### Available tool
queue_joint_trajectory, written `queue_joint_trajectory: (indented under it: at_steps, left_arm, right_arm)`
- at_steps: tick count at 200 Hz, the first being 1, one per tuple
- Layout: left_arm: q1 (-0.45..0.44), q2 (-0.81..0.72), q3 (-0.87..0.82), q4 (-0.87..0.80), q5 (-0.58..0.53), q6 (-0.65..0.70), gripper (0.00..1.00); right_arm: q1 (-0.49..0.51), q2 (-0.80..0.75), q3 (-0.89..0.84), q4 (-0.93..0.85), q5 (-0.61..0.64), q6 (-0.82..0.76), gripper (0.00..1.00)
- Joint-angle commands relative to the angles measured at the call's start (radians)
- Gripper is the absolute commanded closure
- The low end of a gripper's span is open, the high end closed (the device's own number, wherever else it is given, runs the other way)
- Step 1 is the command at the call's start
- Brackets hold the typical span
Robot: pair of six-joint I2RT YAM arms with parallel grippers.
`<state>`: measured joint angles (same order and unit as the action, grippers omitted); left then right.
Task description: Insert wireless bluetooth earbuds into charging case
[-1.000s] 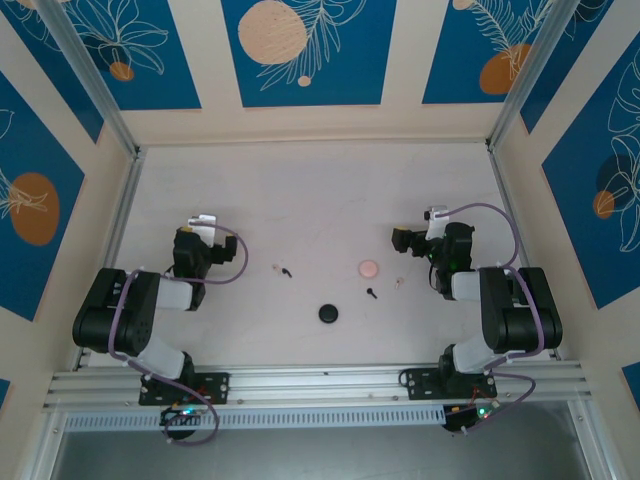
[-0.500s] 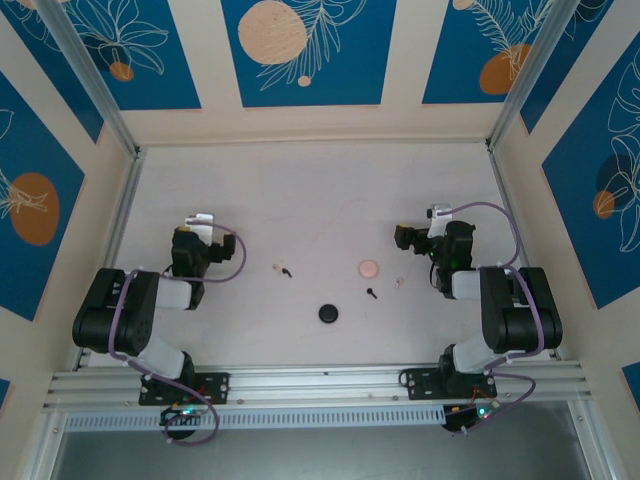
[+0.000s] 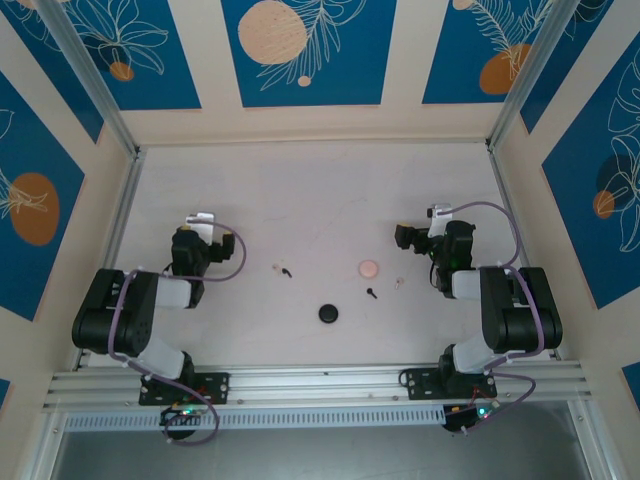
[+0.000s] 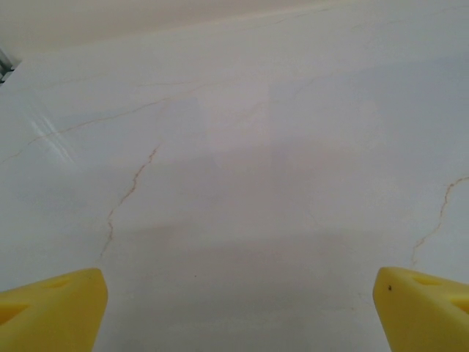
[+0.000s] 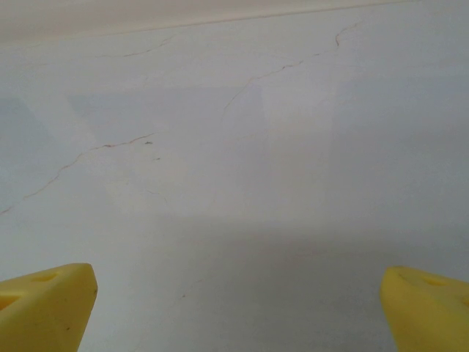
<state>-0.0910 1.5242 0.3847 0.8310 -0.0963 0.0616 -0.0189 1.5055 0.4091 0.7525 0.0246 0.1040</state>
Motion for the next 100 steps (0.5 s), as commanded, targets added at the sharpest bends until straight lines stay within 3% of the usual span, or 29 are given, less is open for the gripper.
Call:
queue_joint_trajectory:
  at_steps: [1,49,100]
  left_arm:
    - [-0.004,-0.104,0.079,-0.166,0.017,0.014,0.12]
    - [-0.084,-0.313,0.281,-0.620,0.048,-0.032,0.18]
    - [-0.233,-0.291,0.527,-1.084,0.056,-0.100,0.22]
  right_arm:
    - [0.007,-0.083,0.082,-0.160,0.040,0.012,0.01]
    - [0.022,-0.268,0.450,-0.990,0.014,0.093,0.01]
    - [0.097,-0.273,0.730,-1.579,0.023,0.262,0.01]
